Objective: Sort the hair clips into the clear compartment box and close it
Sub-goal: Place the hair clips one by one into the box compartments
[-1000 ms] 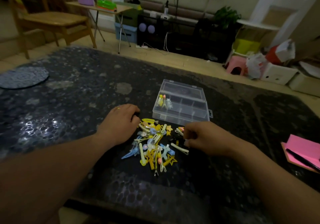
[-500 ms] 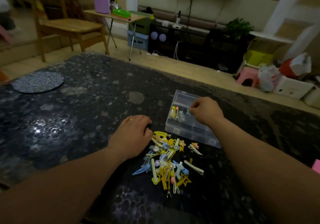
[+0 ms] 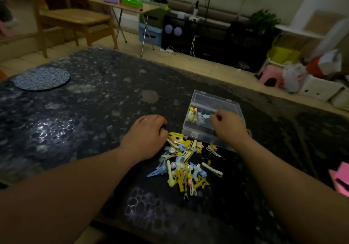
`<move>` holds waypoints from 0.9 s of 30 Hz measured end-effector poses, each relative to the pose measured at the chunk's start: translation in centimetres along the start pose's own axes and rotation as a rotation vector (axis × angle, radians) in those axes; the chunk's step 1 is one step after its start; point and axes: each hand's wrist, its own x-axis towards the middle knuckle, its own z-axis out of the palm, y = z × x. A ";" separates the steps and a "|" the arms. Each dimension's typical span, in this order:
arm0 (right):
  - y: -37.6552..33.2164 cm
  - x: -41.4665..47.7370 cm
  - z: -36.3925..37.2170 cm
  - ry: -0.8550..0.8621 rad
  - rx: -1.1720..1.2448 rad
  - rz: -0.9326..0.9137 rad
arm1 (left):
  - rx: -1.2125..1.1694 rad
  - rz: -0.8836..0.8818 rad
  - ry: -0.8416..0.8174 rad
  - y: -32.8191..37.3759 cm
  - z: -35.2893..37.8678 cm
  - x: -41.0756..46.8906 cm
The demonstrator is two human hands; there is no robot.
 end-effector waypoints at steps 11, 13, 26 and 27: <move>0.5 -4.5 -3.8 0.147 0.091 -0.243 | 0.004 -0.008 -0.009 0.3 -0.4 0.0; 0.5 -7.0 -4.5 -0.005 0.116 -0.289 | 0.010 -0.010 -0.013 0.3 -0.3 0.1; 0.2 -9.6 -2.6 -0.292 -0.113 -0.388 | 0.001 -0.007 0.002 0.3 -0.5 0.0; 0.4 -9.6 -2.7 -0.291 -0.108 -0.371 | 0.002 -0.008 0.001 0.4 -0.5 0.0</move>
